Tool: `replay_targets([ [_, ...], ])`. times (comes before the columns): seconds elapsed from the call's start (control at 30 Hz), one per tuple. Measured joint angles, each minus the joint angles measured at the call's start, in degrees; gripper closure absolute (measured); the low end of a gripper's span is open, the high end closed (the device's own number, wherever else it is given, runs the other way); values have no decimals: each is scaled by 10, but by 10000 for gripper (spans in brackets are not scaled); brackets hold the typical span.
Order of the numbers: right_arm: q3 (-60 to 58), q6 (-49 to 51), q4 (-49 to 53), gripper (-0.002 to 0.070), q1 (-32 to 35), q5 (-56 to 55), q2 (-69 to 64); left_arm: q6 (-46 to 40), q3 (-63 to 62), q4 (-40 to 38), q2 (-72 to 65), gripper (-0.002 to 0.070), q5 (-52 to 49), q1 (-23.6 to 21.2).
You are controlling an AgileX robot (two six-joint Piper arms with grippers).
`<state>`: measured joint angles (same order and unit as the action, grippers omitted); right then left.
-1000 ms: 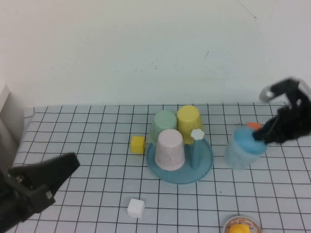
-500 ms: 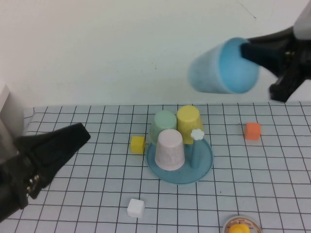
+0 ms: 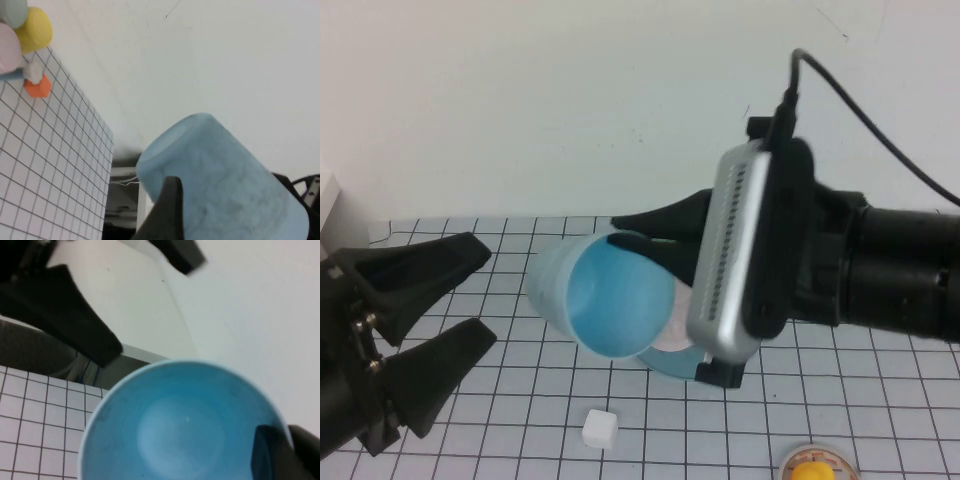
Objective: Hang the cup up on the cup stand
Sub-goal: Adjust the cup with two arms
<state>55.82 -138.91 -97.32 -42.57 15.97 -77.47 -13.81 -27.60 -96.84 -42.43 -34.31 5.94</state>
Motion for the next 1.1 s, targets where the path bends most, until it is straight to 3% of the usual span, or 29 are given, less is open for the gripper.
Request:
replay_targets([
  [0.37,37,-58,-5,657,-42,-13,-6,47,0,0,0,-9,-21,0],
  [0.7,45,-98,-5,657,-46,80,-24,74,0,6,-1,-9,-16,0],
  [1.1,47,-159,-5,652,-46,88,-35,-9,0,0,-1,43,-2,-1],
])
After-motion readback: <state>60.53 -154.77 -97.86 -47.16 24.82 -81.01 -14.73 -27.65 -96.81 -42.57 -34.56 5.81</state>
